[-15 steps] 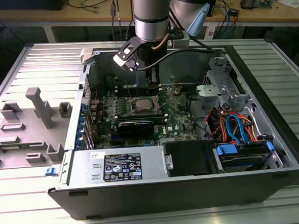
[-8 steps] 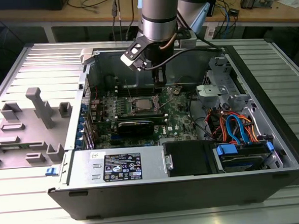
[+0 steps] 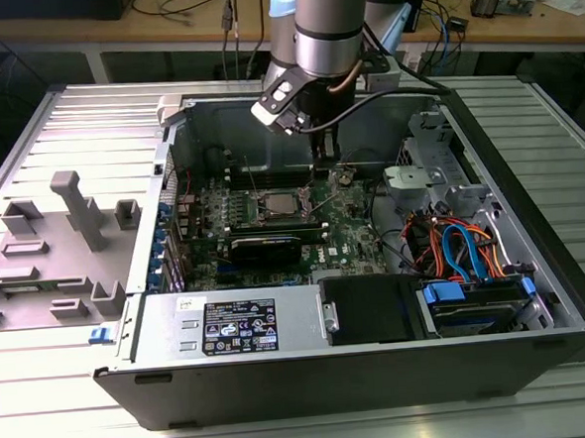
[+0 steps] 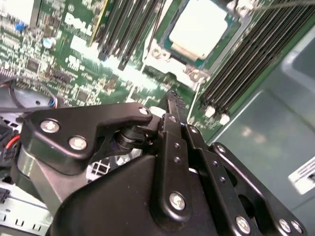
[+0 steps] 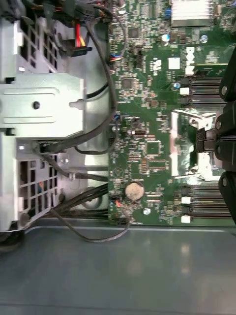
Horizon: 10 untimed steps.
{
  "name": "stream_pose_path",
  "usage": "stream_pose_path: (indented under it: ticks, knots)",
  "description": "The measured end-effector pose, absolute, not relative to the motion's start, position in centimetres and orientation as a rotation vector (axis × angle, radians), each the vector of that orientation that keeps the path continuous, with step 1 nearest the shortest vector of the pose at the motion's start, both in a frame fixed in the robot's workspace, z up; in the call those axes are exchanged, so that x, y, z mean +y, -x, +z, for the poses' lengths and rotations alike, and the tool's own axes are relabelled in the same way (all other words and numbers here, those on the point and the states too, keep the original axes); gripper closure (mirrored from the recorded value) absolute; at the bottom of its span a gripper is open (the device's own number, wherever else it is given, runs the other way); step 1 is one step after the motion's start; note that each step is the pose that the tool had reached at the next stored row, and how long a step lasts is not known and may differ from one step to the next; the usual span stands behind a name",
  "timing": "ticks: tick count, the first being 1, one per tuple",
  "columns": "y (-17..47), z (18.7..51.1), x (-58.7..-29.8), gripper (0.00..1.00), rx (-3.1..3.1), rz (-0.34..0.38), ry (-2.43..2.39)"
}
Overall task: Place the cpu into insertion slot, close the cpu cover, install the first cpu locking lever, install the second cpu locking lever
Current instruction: 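Close the cpu cover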
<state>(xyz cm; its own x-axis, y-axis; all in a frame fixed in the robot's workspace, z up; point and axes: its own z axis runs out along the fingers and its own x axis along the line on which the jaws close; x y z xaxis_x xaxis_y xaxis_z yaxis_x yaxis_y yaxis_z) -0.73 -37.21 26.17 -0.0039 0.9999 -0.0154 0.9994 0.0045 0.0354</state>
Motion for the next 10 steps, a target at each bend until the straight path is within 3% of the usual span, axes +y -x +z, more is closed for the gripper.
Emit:
stream_pose_path:
  ticks: [10]
  knots:
    - [-3.4, 26.0, -37.2, 0.89, 2.206, 0.019, -2.188]
